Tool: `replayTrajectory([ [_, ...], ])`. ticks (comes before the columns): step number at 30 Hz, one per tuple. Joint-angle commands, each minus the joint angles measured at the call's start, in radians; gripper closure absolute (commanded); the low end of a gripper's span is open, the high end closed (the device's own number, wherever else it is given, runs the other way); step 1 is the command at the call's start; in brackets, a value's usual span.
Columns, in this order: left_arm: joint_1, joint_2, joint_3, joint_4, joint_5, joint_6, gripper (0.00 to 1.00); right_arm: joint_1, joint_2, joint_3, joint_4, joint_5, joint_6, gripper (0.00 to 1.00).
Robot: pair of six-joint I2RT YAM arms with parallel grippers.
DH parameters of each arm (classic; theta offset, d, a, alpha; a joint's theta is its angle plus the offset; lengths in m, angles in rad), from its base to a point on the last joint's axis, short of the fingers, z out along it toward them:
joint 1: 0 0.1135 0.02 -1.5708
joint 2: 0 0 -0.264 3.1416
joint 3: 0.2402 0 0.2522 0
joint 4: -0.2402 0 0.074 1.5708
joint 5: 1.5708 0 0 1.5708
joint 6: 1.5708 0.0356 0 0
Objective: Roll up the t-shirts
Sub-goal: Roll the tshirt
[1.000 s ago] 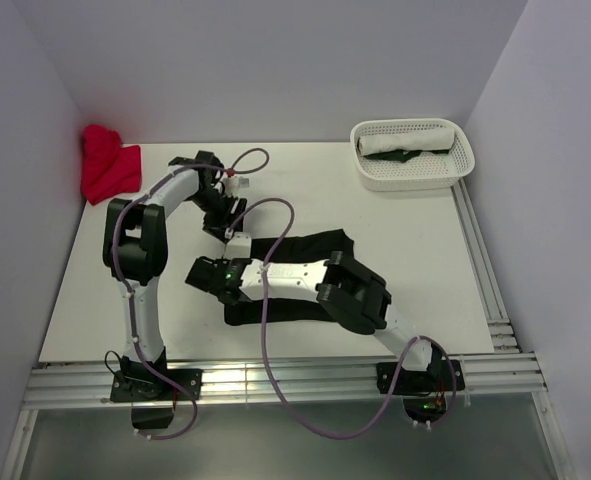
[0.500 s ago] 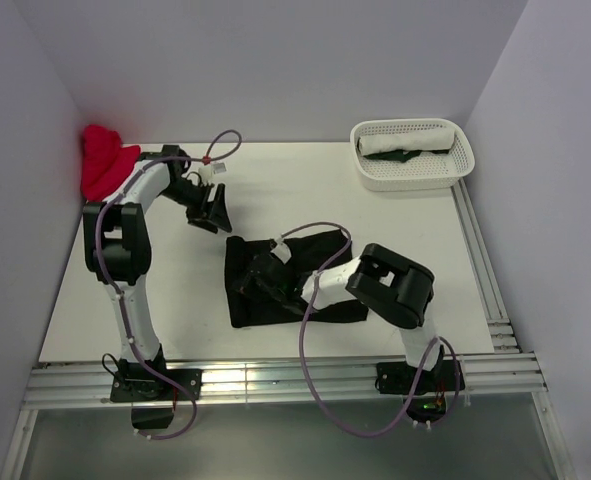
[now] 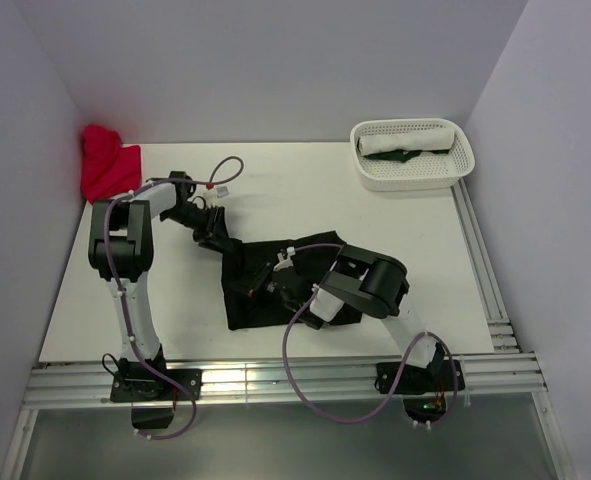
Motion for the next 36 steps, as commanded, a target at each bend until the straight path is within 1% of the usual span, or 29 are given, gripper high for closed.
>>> replayTrajectory([
  [1, -0.004, 0.029, 0.002, 0.081, 0.037, -0.055, 0.62, -0.002, 0.015, -0.019, 0.122, -0.016, 0.034, 0.86],
  [2, -0.007, 0.029, 0.005, 0.079, 0.032, -0.066, 0.67, 0.000, 0.011, -0.017, 0.109, -0.008, 0.033, 0.83],
  [3, -0.010, 0.024, 0.008, 0.079, 0.017, -0.070, 0.76, 0.000, 0.002, -0.022, 0.077, -0.007, 0.024, 0.80],
  [4, -0.014, 0.015, 0.009, 0.079, 0.006, -0.075, 0.80, 0.000, -0.020, -0.023, 0.054, -0.007, 0.014, 0.72],
  [5, -0.024, 0.009, 0.009, 0.079, -0.006, -0.082, 0.85, 0.001, -0.035, -0.022, 0.024, 0.016, 0.005, 0.68],
  [6, -0.030, 0.002, 0.014, 0.073, -0.023, -0.087, 0.91, 0.003, -0.052, -0.014, -0.068, 0.033, -0.006, 0.64],
  [7, -0.039, -0.008, 0.017, 0.067, -0.056, -0.090, 0.94, 0.003, -0.096, -0.004, -0.132, 0.048, -0.034, 0.58],
  [8, -0.047, -0.011, 0.022, 0.059, -0.076, -0.096, 0.97, 0.006, -0.121, 0.009, -0.209, 0.064, -0.051, 0.55],
  [9, -0.051, -0.017, 0.029, 0.047, -0.095, -0.101, 1.00, 0.009, -0.144, 0.048, -0.387, 0.108, -0.088, 0.51],
  [11, -0.070, -0.028, 0.040, 0.035, -0.153, -0.106, 1.00, 0.024, -0.201, 0.108, -0.591, 0.159, -0.119, 0.47],
  [12, -0.076, -0.034, 0.043, 0.023, -0.170, -0.106, 1.00, 0.032, -0.213, 0.171, -0.774, 0.217, -0.146, 0.45],
  [13, -0.086, -0.037, 0.048, 0.019, -0.200, -0.106, 1.00, 0.046, -0.233, 0.199, -0.852, 0.245, -0.156, 0.43],
  [14, -0.093, -0.037, 0.054, 0.013, -0.214, -0.106, 1.00, 0.053, -0.241, 0.223, -0.968, 0.271, -0.164, 0.42],
  [16, -0.109, -0.043, 0.062, -0.001, -0.247, -0.104, 1.00, 0.067, -0.258, 0.277, -1.061, 0.329, -0.174, 0.41],
  [17, -0.114, -0.043, 0.068, -0.004, -0.271, -0.104, 1.00, 0.078, -0.259, 0.314, -1.149, 0.347, -0.177, 0.41],
  [19, -0.126, -0.042, 0.074, -0.014, -0.291, -0.103, 1.00, 0.092, -0.264, 0.355, -1.237, 0.409, -0.184, 0.40],
  [20, -0.131, -0.042, 0.080, -0.016, -0.309, -0.101, 1.00, 0.106, -0.262, 0.404, -1.321, 0.426, -0.185, 0.39],
  [22, -0.140, -0.038, 0.083, -0.019, -0.329, -0.103, 1.00, 0.124, -0.252, 0.460, -1.410, 0.490, -0.193, 0.38],
  [23, -0.143, -0.037, 0.086, -0.022, -0.339, -0.103, 1.00, 0.132, -0.245, 0.493, -1.504, 0.515, -0.197, 0.38],
  [25, -0.152, -0.035, 0.091, -0.030, -0.354, -0.106, 1.00, 0.156, -0.213, 0.601, -1.604, 0.558, -0.203, 0.37],
  [26, -0.156, -0.032, 0.094, -0.033, -0.357, -0.107, 1.00, 0.164, -0.201, 0.672, -1.689, 0.605, -0.205, 0.37],
  [29, -0.169, -0.029, 0.103, -0.040, -0.371, -0.113, 1.00, 0.195, -0.152, 0.791, -1.800, 0.668, -0.217, 0.37],
  [36, -0.203, -0.015, 0.123, -0.051, -0.394, -0.127, 1.00, 0.221, -0.022, 0.978, -1.888, 0.700, -0.294, 0.37],
])
